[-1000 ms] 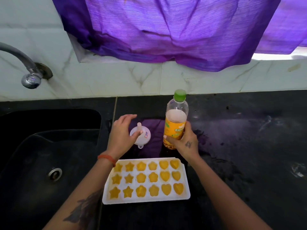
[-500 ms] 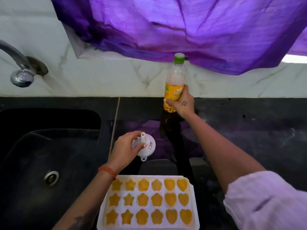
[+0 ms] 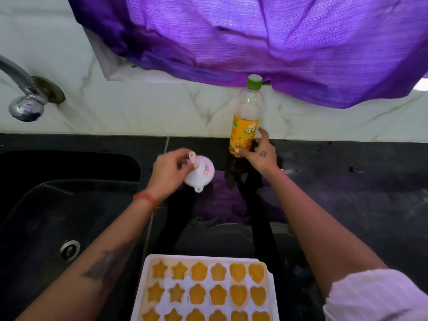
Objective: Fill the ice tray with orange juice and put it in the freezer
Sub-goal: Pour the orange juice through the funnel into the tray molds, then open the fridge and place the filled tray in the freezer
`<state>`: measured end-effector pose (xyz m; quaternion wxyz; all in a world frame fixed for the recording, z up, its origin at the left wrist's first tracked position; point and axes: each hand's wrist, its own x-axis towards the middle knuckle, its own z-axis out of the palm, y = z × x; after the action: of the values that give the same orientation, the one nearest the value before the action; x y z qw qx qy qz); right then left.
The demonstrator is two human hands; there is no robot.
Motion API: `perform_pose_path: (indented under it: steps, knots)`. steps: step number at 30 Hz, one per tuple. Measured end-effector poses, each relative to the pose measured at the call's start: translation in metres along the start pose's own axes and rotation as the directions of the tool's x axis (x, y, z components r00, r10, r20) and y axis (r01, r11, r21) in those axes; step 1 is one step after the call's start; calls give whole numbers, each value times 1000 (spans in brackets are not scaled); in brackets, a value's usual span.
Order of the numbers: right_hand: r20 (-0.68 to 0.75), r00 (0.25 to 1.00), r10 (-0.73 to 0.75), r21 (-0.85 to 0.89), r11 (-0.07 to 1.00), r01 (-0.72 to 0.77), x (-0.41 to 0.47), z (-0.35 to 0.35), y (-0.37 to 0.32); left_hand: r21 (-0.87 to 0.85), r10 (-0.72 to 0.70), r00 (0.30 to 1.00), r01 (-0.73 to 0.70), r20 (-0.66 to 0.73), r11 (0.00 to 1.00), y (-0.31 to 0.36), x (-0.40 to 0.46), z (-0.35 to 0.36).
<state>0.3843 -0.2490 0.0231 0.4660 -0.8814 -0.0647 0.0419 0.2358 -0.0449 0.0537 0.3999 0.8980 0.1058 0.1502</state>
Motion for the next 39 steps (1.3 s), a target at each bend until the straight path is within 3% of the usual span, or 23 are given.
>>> perform_pose_path:
  steps: [7,15,21,25,28,34,39]
  knots:
    - [-73,996,53,126,991,-44,-60,-15,27,134,-49,999,50,-13,990,-7,86,19]
    - [-152,988,8,141,990,14,-108,-33,30,181,-142,987,127,71,975,-23,108,35]
    - [-75,997,-11,15,1000,12,-144,-29,13,123,-119,991,112,53,986,-19,45,-1]
    - [-9,993,-119,-166,979,116,-169,-16,-10,190,-82,996,76,26,979,-28,-40,-40]
    - [66,972,-226,-259,937,235,-189,1,-30,287,-126,992,127,-24,949,-33,-107,-62]
    - [360,813,-457,-271,783,560,-242,34,-65,451,-242,937,334,-251,828,-21,-224,-87]
    - [569,588,-575,-154,628,763,-303,57,-83,373,-408,790,588,-458,718,-5,-334,-94]
